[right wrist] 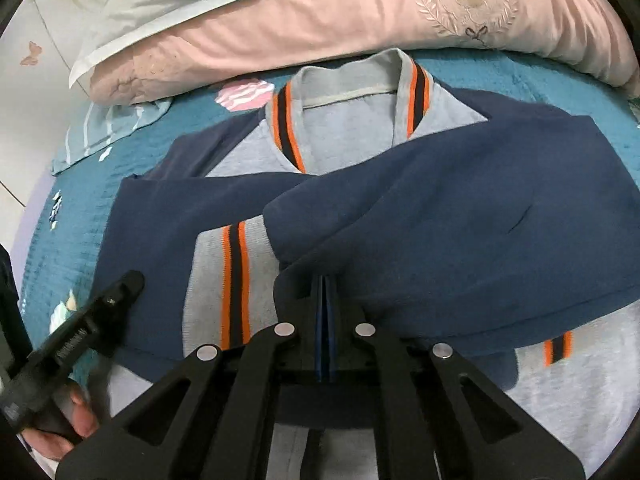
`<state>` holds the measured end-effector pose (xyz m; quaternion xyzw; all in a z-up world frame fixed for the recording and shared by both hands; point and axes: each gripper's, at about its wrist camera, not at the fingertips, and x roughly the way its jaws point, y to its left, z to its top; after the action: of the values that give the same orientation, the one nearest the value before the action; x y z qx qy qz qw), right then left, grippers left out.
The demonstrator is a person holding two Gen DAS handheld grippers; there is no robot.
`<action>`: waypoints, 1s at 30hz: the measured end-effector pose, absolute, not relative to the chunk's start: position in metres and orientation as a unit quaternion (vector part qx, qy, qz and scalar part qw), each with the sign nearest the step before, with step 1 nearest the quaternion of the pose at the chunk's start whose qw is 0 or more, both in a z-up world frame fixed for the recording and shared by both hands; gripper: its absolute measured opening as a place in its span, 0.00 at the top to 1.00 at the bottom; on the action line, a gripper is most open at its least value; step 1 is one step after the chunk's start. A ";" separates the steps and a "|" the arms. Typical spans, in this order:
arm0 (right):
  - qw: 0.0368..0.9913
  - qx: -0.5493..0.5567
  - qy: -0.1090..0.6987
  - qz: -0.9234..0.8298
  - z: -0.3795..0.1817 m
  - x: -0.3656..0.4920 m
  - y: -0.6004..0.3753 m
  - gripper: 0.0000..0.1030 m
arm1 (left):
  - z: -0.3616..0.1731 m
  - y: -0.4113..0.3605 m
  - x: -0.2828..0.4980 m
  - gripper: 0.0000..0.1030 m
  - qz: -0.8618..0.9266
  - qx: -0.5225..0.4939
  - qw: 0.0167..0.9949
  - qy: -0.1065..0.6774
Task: Fold large clothes
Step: 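Move both open grippers to the jacket hem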
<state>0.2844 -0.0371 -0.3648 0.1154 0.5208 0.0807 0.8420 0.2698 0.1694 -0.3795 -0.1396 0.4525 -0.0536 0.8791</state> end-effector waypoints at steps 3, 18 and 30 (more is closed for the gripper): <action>0.846 0.135 0.508 0.093 -0.339 0.279 -0.052 0.95 | -0.369 0.169 0.264 0.97 -0.052 -0.134 0.882 0.449; 0.865 0.153 0.477 0.033 -0.267 0.291 -0.171 0.07 | -0.306 0.161 0.283 0.20 -0.017 -0.080 0.904 0.420; 0.825 0.159 0.542 -0.026 -0.304 0.367 -0.274 0.07 | -0.312 0.163 0.361 0.13 -0.049 -0.048 0.888 0.455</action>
<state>0.3669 -0.2740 -0.3039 0.1593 0.5416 -0.0260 0.8250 0.3611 0.1634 -0.3118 -0.0483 0.4550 -0.0492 0.8878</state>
